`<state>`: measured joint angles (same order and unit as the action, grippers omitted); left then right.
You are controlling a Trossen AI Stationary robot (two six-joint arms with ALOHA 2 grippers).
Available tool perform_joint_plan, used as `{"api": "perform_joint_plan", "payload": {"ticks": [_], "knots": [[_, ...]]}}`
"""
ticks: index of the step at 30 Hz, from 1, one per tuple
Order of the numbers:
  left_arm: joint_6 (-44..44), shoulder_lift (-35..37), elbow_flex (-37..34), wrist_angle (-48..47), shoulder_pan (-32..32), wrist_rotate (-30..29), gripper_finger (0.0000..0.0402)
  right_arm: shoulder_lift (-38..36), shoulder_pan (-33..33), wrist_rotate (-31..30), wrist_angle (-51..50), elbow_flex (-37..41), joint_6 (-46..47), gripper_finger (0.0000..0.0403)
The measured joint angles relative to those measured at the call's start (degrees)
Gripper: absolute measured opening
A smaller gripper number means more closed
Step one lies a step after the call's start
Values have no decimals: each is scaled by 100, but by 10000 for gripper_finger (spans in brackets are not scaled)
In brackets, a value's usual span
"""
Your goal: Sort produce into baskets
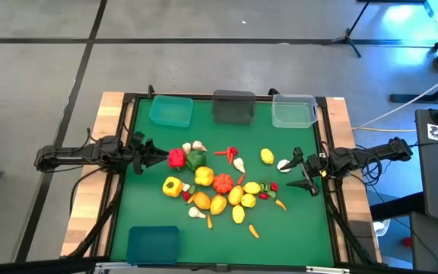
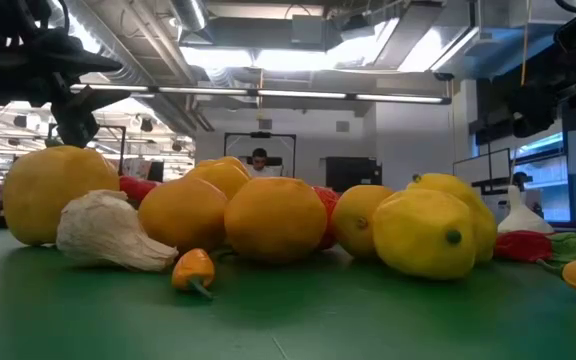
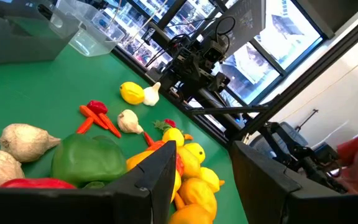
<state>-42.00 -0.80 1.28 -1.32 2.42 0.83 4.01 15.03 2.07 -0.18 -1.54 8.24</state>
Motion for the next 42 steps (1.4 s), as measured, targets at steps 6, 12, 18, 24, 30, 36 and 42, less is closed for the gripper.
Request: {"api": "perform_joint_plan", "payload": {"ticks": [6,12,18,24,30,36,42], "knots": [[0,0,0,0,-2,-1,150,0,-2,7,32,2,12,289],[0,1,0,0,-1,1,150,0,-2,312,128,6,862,289],[-1,1,0,0,-1,0,150,0,-4,134,408,13,1081,289],[410,0,0,41,-2,-250,150,0,-4,-458,446,13,1740,289],[-450,1,0,76,-2,-707,150,0,-2,-1295,1109,11,2823,289],[-723,1,0,138,0,-1118,150,0,-4,-2313,1411,2,3117,289],[-1180,2,0,223,0,-1148,150,-2,-4,-3012,1891,2,3542,289]]}}
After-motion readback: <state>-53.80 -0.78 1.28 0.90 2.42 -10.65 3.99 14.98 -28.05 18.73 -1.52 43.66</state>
